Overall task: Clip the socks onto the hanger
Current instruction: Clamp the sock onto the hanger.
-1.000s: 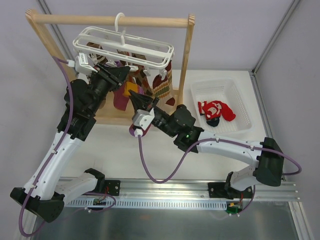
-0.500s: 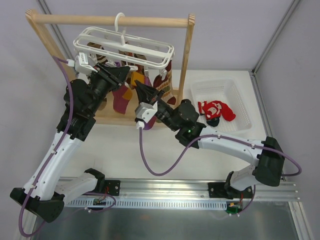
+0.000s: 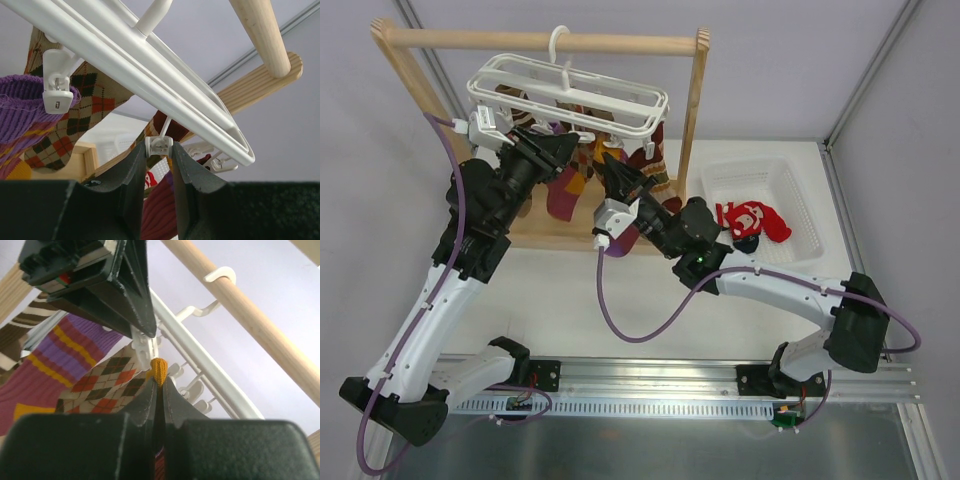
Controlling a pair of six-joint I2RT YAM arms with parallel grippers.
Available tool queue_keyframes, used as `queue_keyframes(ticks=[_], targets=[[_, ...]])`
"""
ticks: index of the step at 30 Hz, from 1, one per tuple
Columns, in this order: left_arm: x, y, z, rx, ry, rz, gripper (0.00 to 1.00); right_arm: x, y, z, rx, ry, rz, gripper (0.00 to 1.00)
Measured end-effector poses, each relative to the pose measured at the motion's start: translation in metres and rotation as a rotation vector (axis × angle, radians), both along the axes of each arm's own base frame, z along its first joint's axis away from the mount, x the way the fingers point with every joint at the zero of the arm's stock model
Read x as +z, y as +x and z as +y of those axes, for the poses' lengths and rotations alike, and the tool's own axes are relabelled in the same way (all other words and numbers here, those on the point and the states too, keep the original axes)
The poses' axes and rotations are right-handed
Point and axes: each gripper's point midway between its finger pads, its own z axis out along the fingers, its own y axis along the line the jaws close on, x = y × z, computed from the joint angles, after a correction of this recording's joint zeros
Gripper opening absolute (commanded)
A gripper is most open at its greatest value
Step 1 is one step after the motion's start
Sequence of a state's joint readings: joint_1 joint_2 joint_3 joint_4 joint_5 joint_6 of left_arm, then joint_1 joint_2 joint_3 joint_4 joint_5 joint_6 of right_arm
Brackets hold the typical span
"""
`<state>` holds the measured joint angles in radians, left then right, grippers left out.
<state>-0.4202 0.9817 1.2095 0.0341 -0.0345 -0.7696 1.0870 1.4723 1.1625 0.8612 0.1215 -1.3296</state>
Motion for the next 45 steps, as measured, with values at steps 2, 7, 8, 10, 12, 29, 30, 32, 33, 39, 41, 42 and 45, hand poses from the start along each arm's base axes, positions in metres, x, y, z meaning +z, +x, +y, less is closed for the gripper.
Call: queue_keyframes(ticks=[2, 7, 8, 10, 12, 29, 30, 32, 33, 39, 41, 42, 45], targets=[[0.000, 0.000, 0.000, 0.000, 0.001, 0.002, 0.04, 0.003, 0.002, -0.001, -0.015, 0.012, -0.022, 0.01], [-0.001, -0.001, 0.000, -0.001, 0.003, 0.005, 0.05, -0.005, 0.008, 0.005, -0.030, 0.005, -0.036, 0.01], [-0.001, -0.001, 0.000, -0.003, 0.004, 0.006, 0.05, -0.007, 0.009, 0.007, -0.032, 0.001, -0.037, 0.01], [-0.001, -0.001, -0.001, -0.006, 0.004, 0.006, 0.05, -0.010, 0.011, 0.009, -0.036, -0.005, -0.043, 0.01], [-0.001, -0.002, -0.001, -0.008, 0.005, 0.006, 0.05, -0.012, 0.013, 0.010, -0.043, -0.008, -0.055, 0.01], [0.000, -0.004, -0.003, -0.021, 0.009, 0.005, 0.05, -0.004, 0.019, 0.007, -0.094, 0.023, -0.144, 0.01], [0.000, -0.004, -0.003, -0.022, 0.010, 0.005, 0.05, -0.003, 0.019, 0.006, -0.096, 0.024, -0.148, 0.01], [0.000, -0.004, -0.003, -0.021, 0.010, 0.007, 0.05, -0.001, 0.019, 0.005, -0.101, 0.024, -0.156, 0.01], [-0.001, -0.004, -0.003, -0.022, 0.010, 0.007, 0.05, 0.000, 0.018, 0.005, -0.103, 0.026, -0.162, 0.01], [0.000, -0.004, -0.002, -0.021, 0.011, 0.007, 0.05, 0.002, 0.019, 0.003, -0.125, 0.019, -0.196, 0.01], [0.000, -0.004, -0.002, -0.021, 0.011, 0.008, 0.05, -0.002, 0.022, 0.005, -0.132, 0.007, -0.203, 0.01], [-0.001, -0.004, -0.002, -0.021, 0.012, 0.010, 0.05, -0.004, 0.023, 0.007, -0.135, 0.002, -0.204, 0.01], [-0.002, -0.004, -0.002, -0.022, 0.013, 0.013, 0.05, -0.011, 0.027, 0.009, -0.143, -0.018, -0.207, 0.01]])
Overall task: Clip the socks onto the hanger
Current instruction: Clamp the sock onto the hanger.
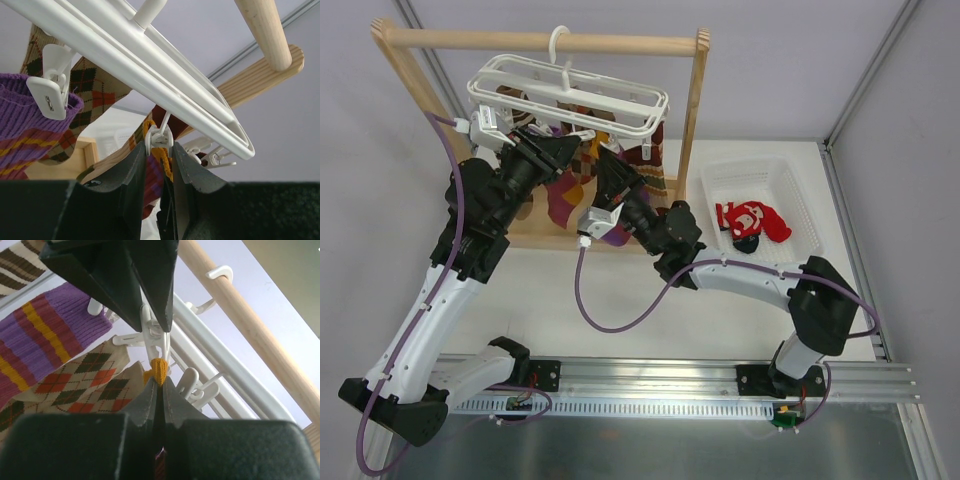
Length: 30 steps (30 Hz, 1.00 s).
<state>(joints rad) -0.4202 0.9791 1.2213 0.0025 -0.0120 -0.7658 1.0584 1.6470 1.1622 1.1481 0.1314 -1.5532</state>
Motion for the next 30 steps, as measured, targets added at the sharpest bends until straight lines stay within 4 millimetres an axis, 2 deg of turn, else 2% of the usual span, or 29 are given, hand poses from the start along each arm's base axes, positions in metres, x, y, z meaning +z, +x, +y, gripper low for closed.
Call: queue_keyframes(ticks=[30], targets=[[-0.002, 0.000, 0.000, -0.002, 0.004, 0.008, 0.05, 0.014, -0.002, 0.003, -0.009, 0.029, -0.121, 0.01]])
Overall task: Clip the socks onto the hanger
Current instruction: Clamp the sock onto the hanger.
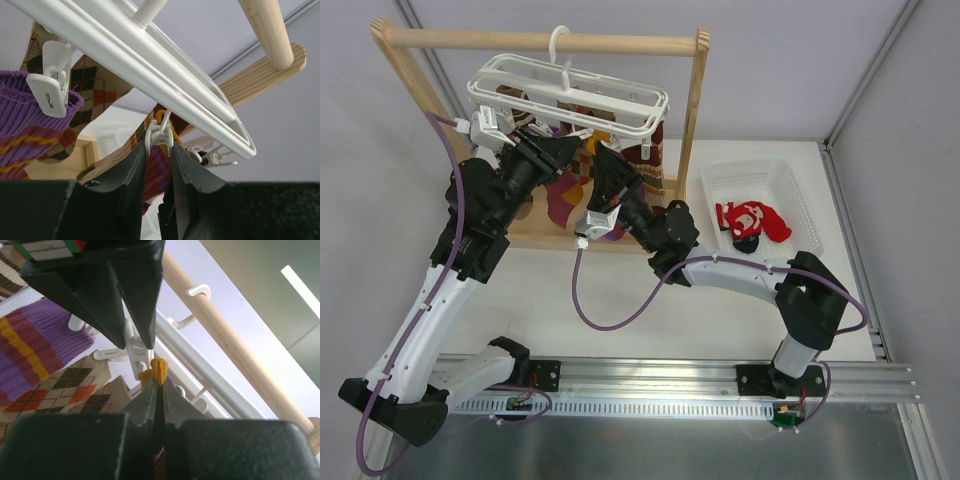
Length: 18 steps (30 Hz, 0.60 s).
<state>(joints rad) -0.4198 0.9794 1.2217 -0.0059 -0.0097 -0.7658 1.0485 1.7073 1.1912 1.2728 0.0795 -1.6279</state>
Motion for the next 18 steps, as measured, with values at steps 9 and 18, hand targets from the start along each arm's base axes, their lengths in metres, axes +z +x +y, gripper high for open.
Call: queue_keyframes(ticks=[9, 18], targets=[[-0.0003, 0.0001, 0.0001, 0.000, 0.002, 0.004, 0.05, -0.0015, -0.0019, 0.0038, 0.015, -0.008, -0.012, 0.01], [-0.0006, 0.0014, -0.0005, 0.000, 0.004, 0.007, 0.05, -0.0003, -0.0053, 0.0064, 0.026, -0.021, -0.034, 0.01]])
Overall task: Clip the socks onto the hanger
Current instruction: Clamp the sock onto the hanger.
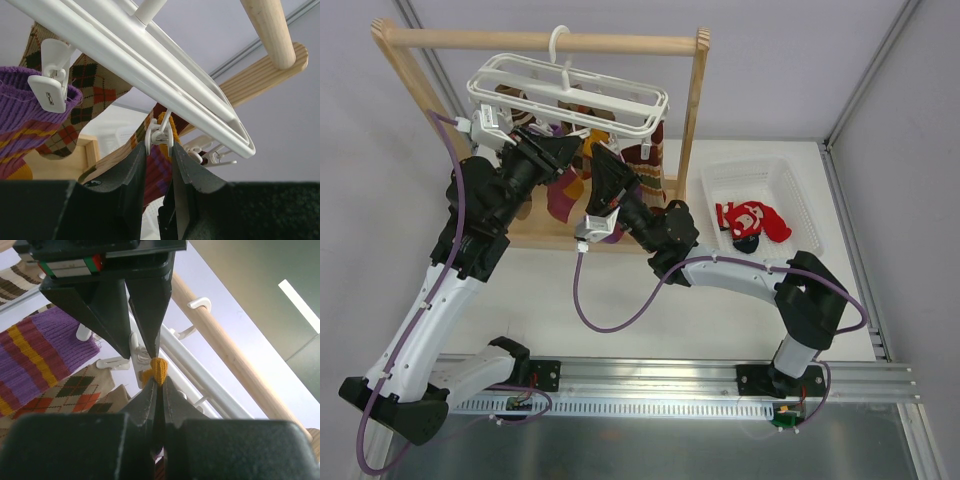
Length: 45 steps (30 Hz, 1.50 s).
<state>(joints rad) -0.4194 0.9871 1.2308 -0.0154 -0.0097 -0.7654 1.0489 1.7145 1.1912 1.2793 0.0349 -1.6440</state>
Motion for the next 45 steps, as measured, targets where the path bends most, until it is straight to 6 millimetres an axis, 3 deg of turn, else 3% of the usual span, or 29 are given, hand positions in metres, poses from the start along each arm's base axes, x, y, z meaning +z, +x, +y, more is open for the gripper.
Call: queue_keyframes(ticks=[17, 20, 26, 37, 39, 41, 43, 44, 45], targets=[[-0.001, 0.002, -0.001, 0.000, 0.003, 0.007, 0.09, 0.001, -0.003, 0.003, 0.020, -0.007, -0.012, 0.01], [-0.001, 0.002, -0.001, 0.000, 0.003, 0.007, 0.23, 0.001, -0.003, 0.003, 0.020, -0.006, -0.012, 0.01], [-0.006, -0.001, 0.000, -0.002, 0.017, 0.024, 0.64, 0.001, -0.003, 0.003, 0.020, -0.007, -0.012, 0.01], [0.003, -0.015, 0.006, -0.001, 0.004, 0.002, 0.86, 0.000, -0.002, 0.002, 0.013, -0.004, -0.007, 0.01], [0.005, -0.017, 0.007, -0.001, 0.002, -0.003, 0.88, -0.001, -0.001, 0.002, 0.012, -0.003, 0.003, 0.24], [0.006, -0.018, 0.008, 0.000, 0.000, -0.007, 0.89, -0.004, 0.001, 0.002, 0.010, -0.001, 0.026, 0.64], [0.006, -0.018, 0.008, 0.000, 0.000, -0.008, 0.90, -0.009, 0.004, 0.003, 0.019, -0.019, 0.069, 0.73], [0.006, -0.018, 0.008, 0.001, 0.001, -0.007, 0.90, -0.012, 0.004, 0.003, 0.022, -0.031, 0.091, 0.85], [0.006, -0.018, 0.009, 0.002, 0.001, -0.008, 0.90, -0.014, 0.003, 0.002, 0.027, -0.042, 0.116, 0.91]])
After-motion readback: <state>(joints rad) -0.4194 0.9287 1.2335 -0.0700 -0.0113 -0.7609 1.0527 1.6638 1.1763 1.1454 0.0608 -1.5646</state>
